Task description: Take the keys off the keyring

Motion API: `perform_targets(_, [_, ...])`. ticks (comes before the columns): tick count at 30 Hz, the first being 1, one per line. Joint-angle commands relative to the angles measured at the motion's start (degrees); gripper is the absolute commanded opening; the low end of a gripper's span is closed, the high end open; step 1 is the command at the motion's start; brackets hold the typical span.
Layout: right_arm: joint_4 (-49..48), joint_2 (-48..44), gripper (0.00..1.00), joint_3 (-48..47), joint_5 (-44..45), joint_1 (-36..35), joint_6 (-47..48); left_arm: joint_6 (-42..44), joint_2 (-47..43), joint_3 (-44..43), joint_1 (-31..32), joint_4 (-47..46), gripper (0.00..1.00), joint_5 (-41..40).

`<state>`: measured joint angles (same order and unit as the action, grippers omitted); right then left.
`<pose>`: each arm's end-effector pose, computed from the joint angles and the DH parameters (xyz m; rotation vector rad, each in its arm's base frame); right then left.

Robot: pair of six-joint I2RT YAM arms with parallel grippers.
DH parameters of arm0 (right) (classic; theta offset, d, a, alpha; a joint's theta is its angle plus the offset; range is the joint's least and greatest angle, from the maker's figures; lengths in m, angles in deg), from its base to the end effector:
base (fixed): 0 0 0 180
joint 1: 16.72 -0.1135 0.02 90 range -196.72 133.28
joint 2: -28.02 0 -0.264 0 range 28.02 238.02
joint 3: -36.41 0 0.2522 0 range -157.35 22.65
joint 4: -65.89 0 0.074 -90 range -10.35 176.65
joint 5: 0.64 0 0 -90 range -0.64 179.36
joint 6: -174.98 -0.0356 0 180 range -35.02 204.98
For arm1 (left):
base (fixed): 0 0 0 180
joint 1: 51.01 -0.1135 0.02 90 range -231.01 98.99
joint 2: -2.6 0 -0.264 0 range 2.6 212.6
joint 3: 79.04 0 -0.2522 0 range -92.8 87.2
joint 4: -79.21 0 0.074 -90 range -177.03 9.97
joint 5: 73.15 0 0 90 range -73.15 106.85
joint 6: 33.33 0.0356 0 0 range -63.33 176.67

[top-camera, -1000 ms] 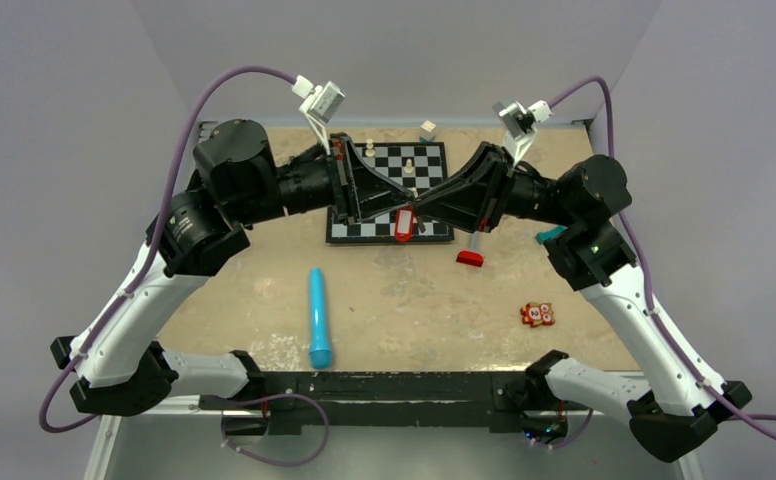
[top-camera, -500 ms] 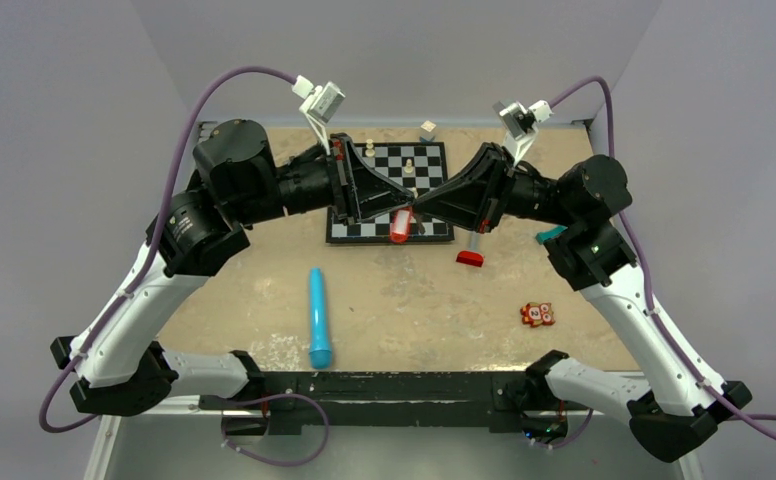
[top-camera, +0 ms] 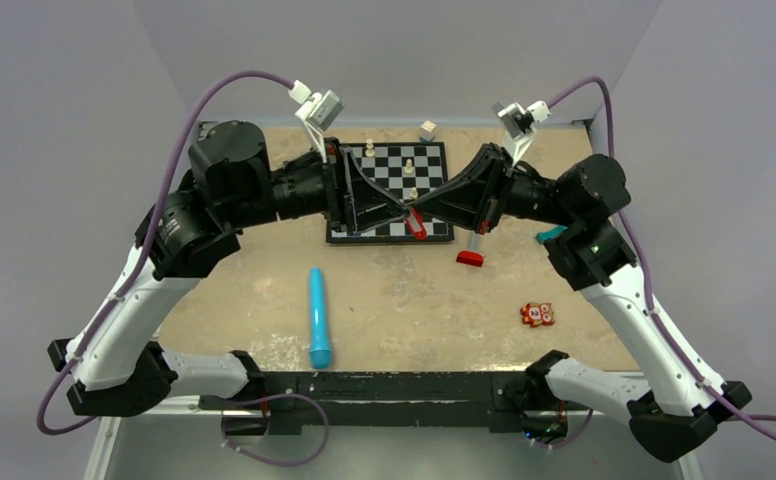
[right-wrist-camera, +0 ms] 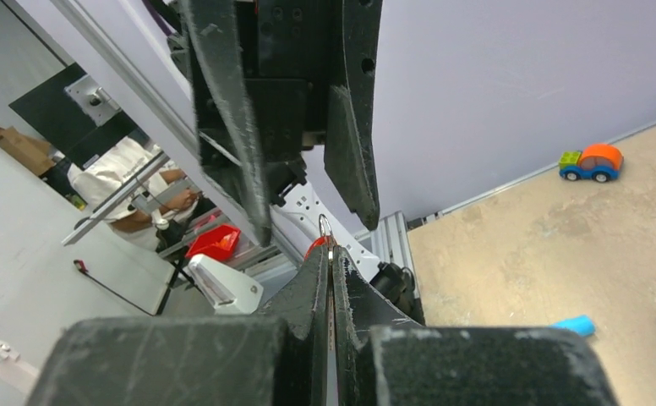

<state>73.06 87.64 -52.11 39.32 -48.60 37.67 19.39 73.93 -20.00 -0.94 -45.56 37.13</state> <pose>0.1531 0.1274 0.4990 -0.6963 1.3765 1.6515 0.1226 -0.1657 0.5453 0.5056 1.8099 -1.4015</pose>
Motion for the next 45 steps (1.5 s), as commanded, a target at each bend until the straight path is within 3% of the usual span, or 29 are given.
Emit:
perform_targets(1, [9.78,-0.62,0.0,-1.81,1.36,-0.12,5.96,6.23,-1.12,-4.68,0.21,8.04,0.61,-2.88])
perform_targets(6, [33.49,2.22,0.0,-7.48,7.01,-0.14,16.17,13.82,-2.4,-5.13,-0.22,14.9,0.59,-6.25])
perform_targets(13, [56.44,6.74,0.0,-11.25,18.71,-0.18,21.47,20.35,-2.85,-0.86,-0.55,18.02,0.58,-3.4])
perform_targets(17, [69.32,11.13,0.0,-12.29,26.11,-0.25,23.54,21.39,0.02,-1.51,-0.72,21.63,0.56,-1.99])
perform_targets(22, [82.28,17.26,0.0,-12.89,38.17,-1.88,26.71,18.85,0.26,3.79,-0.92,16.48,0.55,3.11])
perform_targets(26, [81.73,17.21,0.0,-12.09,37.5,-2.12,26.4,17.97,1.13,4.64,-0.93,14.89,0.55,5.36])
perform_targets(33, [68.97,13.66,0.0,-11.82,17.58,-2.1,27.09,19.02,-0.18,4.22,-2.0,16.77,0.56,6.21])
perform_targets(45, [56.03,5.54,0.0,-12.15,8.12,-2.13,26.53,13.61,-5.84,7.52,-2.95,7.86,0.54,11.56])
